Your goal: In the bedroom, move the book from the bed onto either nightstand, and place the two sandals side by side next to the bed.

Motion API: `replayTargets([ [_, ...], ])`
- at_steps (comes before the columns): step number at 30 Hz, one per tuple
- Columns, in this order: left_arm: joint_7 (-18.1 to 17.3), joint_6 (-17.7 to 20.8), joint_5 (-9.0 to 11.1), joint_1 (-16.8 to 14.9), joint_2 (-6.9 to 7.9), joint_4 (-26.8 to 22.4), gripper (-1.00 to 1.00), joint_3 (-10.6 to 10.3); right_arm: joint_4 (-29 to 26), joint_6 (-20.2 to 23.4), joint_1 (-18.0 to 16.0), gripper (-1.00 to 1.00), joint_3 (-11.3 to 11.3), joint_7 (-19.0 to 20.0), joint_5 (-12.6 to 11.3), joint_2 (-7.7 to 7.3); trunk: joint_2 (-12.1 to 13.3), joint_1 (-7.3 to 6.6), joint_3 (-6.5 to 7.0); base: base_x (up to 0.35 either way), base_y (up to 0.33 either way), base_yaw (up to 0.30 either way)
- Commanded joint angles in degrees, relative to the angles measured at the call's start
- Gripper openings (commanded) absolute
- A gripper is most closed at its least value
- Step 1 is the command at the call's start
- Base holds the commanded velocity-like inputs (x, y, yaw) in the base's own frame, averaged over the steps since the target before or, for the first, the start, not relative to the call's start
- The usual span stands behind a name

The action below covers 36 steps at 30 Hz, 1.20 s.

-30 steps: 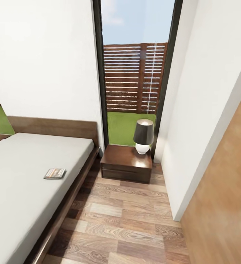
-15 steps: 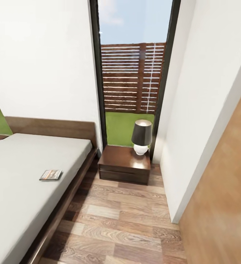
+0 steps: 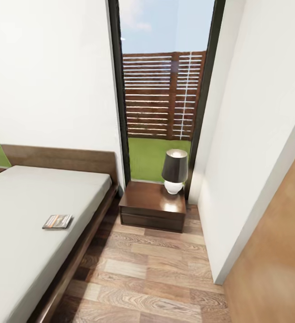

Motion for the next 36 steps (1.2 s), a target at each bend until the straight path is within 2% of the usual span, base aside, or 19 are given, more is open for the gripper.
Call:
replayTargets([
  [1, 0.0, -0.2, -0.1, -0.1, -0.01, 0.1, 1.00, 0.3, 0.0, -0.2, 0.0, 1.00, 0.3, 0.0, 0.2, -0.03, -0.1, 0.05, -0.10, 0.257, 0.043, 0.000],
  [36, 0.0, -0.2, -0.1, -0.1, -0.03, 0.1, 1.00, 0.3, 0.1, -0.2, -0.1, 1.00, 0.3, 0.0, 0.2, 0.06, -0.1, 0.05, -0.10, 0.282, -0.031, 0.000],
])
